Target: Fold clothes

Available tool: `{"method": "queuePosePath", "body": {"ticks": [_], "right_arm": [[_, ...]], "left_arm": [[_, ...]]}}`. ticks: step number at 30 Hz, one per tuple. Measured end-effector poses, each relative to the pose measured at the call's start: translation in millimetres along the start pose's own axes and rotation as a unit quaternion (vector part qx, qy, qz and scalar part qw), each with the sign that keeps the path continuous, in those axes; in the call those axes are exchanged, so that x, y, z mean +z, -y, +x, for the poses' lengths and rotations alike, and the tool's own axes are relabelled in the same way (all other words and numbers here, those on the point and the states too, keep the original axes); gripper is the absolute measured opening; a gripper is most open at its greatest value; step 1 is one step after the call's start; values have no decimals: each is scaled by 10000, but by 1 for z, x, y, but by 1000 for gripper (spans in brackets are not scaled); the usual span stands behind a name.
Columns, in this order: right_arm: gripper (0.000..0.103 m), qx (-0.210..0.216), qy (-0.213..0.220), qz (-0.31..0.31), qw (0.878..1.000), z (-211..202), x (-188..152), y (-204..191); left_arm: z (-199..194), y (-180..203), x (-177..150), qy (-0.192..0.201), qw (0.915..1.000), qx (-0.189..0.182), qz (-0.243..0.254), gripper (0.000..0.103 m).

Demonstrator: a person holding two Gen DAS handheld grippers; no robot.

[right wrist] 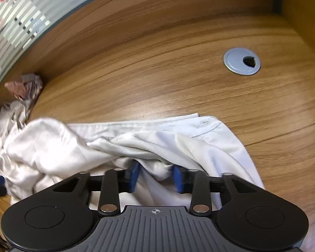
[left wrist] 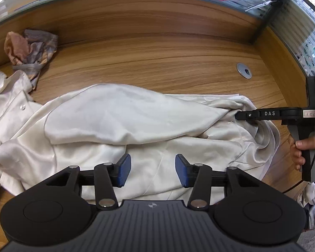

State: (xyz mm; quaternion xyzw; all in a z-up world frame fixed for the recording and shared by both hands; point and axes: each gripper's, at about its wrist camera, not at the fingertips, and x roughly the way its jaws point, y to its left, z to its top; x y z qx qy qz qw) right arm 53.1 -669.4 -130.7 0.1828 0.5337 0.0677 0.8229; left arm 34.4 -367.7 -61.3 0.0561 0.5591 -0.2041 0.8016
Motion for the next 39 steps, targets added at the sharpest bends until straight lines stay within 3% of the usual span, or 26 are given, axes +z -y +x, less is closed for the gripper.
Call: {"method": "queuePosePath", "body": {"ticks": [4, 12, 20, 27, 34, 39], "right_arm": [[8, 306, 73, -13, 9995, -14, 0, -4], [8, 1036, 332, -465, 9930, -79, -14, -47], [8, 1436, -49, -1266, 9815, -112, -50, -83], [8, 1663, -28, -1386, 9763, -137, -66, -90], [8, 1613, 600, -1310, 9763, -161, -39, -91], [8, 1324, 875, -1476, 9762, -141, 1, -96]], "left_arm": [[5, 6, 6, 1, 9998, -79, 171, 53], [-1, 16, 12, 155, 9986, -359, 367, 53], [-3, 22, 4, 226, 9965, -536, 599, 53], [12, 40, -13, 121, 9932, -775, 865, 53], [4, 46, -15, 277, 9922, -853, 864, 53], [-4, 33, -20, 314, 9951, -665, 665, 53]]}}
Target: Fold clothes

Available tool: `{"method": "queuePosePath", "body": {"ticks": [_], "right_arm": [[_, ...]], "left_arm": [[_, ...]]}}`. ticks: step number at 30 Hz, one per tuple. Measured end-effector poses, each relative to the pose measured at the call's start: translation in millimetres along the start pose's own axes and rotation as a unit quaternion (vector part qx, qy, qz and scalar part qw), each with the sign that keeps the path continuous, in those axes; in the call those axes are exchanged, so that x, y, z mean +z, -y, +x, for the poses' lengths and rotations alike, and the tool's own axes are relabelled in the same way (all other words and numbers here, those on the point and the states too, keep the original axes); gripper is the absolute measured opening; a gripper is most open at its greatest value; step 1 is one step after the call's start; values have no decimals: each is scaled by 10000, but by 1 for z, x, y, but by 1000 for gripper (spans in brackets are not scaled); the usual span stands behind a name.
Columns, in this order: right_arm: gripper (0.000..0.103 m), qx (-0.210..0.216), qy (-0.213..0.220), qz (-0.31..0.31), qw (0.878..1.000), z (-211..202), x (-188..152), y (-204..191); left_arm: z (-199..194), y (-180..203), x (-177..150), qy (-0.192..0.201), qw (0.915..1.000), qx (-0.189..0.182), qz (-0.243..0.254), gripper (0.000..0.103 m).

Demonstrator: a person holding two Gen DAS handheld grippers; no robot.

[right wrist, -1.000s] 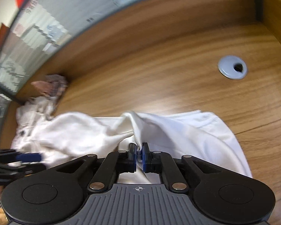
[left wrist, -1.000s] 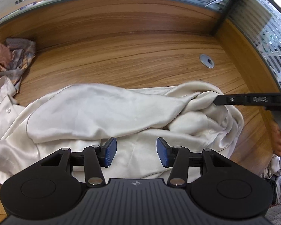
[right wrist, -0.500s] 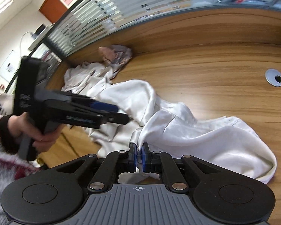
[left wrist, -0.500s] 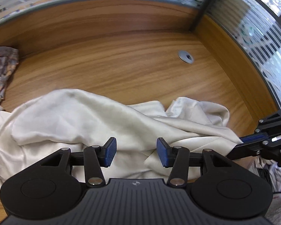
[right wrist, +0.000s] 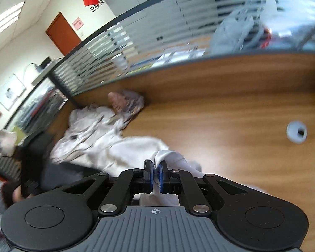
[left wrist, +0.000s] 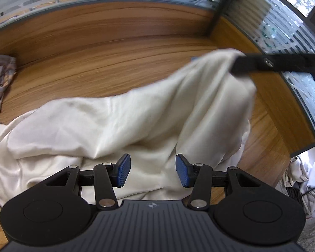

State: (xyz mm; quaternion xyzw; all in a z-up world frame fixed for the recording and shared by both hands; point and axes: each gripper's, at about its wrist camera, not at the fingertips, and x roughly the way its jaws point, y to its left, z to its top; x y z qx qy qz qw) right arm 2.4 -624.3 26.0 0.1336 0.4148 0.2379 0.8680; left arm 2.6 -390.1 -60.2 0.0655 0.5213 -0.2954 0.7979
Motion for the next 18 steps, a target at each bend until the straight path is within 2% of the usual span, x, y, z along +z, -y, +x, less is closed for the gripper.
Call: {"method": "queuePosePath", "body": {"ticks": [2, 4, 5, 8, 12, 18], "right_arm": [[10, -253, -75, -166, 9995, 19, 11, 7], [16, -611, -184, -406, 9971, 38, 19, 11], [23, -826, -219, -563, 9947, 44, 20, 11], [26, -1050, -291, -761, 9911, 53, 17, 16], [27, -1051, -419, -568, 9920, 50, 3, 27], [27, -1072, -798, -207, 9908, 55, -37, 37]], "left_arm": [[-3, -4, -3, 9, 9999, 83, -114, 53], [-3, -9, -6, 15, 9996, 160, -224, 53], [-4, -12, -6, 17, 9994, 197, -269, 53], [-4, -16, -8, 21, 9988, 297, -384, 53], [-1, -14, -13, -31, 9986, 306, -427, 53], [16, -1, -12, -95, 9994, 267, -198, 53]]}}
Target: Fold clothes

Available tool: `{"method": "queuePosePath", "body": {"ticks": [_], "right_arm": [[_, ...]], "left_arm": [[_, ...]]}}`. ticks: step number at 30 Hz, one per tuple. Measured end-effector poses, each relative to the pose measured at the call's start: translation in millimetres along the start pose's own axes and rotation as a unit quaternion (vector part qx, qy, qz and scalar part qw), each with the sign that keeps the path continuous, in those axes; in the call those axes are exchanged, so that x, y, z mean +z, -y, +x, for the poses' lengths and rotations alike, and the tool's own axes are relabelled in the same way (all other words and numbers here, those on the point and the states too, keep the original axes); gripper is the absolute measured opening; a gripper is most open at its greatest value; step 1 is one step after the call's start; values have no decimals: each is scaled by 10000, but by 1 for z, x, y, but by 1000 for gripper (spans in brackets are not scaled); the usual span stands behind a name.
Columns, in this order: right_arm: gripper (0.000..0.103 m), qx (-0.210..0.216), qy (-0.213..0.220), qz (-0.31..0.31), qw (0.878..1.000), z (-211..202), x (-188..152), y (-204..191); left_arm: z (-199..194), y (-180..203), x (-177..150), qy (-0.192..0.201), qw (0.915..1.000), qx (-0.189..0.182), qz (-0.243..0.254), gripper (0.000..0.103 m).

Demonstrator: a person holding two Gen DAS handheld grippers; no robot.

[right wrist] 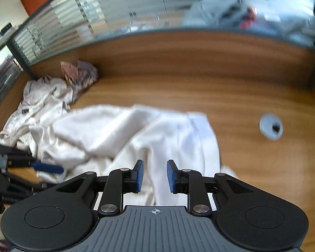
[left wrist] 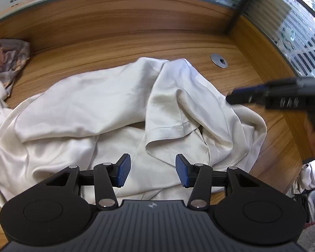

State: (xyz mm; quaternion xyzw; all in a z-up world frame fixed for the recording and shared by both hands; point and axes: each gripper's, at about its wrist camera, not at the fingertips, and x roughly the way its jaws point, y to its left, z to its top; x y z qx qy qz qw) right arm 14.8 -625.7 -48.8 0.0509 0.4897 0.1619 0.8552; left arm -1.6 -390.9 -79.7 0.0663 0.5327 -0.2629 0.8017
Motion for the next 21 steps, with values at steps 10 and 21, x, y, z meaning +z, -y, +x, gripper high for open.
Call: {"method": "queuePosePath", "body": {"ticks": [10, 21], "right_arm": [[27, 162, -332, 290, 9989, 43, -30, -16], [38, 118, -387, 839, 9957, 90, -11, -24]], "left_arm": [[16, 3, 13, 49, 9999, 36, 134, 53], [7, -42, 4, 23, 9980, 462, -419, 53]]}}
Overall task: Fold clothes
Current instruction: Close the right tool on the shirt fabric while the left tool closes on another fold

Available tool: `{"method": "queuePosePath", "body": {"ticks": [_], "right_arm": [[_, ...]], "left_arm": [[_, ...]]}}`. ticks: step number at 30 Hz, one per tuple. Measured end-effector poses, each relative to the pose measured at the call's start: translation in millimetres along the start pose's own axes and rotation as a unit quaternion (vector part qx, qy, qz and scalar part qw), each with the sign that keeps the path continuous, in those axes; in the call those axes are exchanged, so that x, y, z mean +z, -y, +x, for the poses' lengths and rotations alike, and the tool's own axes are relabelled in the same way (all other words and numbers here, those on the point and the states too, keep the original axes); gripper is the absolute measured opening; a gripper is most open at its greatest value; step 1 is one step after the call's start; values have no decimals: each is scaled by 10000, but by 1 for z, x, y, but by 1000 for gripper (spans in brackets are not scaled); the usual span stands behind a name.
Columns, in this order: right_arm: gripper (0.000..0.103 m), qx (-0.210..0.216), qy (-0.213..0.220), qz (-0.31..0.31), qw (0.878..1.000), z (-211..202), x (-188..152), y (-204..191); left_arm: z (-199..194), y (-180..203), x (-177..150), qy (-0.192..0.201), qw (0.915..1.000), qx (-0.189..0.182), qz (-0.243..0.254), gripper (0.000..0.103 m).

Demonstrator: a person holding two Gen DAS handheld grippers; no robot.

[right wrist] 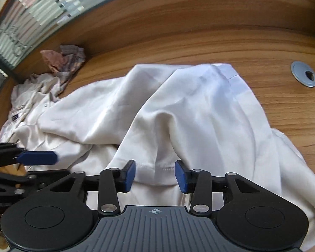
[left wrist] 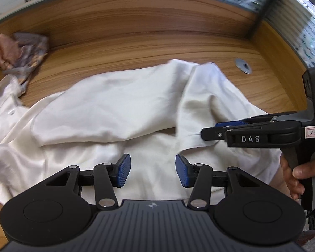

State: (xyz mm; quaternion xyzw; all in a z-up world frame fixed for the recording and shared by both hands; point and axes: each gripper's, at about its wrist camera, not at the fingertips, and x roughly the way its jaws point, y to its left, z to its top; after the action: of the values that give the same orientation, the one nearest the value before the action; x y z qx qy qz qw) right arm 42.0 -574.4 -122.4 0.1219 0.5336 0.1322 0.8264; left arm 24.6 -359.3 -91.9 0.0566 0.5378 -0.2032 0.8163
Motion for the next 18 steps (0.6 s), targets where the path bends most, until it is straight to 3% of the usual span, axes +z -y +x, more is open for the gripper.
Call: {"method": "queuePosePath", "body": {"ticks": [1, 2, 3, 11, 18], "right_arm": [[26, -21, -45, 8, 10000, 4, 1, 0], [7, -54, -115, -20, 9999, 8, 2, -1], [3, -70, -127, -49, 9999, 8, 3, -1], [3, 158, 156, -311, 9993, -31, 0, -14], [3, 814, 114, -496, 9954, -66, -5, -37]], "left_arm": [[-2, -5, -1, 1, 10000, 27, -77, 53], [-4, -9, -2, 5, 9999, 46, -152, 53], [-6, -14, -3, 16, 9997, 52, -220, 53], [-28, -31, -1, 215, 9975, -85, -669, 53], [-37, -25, 12, 42, 9891, -861, -1193, 53]]}}
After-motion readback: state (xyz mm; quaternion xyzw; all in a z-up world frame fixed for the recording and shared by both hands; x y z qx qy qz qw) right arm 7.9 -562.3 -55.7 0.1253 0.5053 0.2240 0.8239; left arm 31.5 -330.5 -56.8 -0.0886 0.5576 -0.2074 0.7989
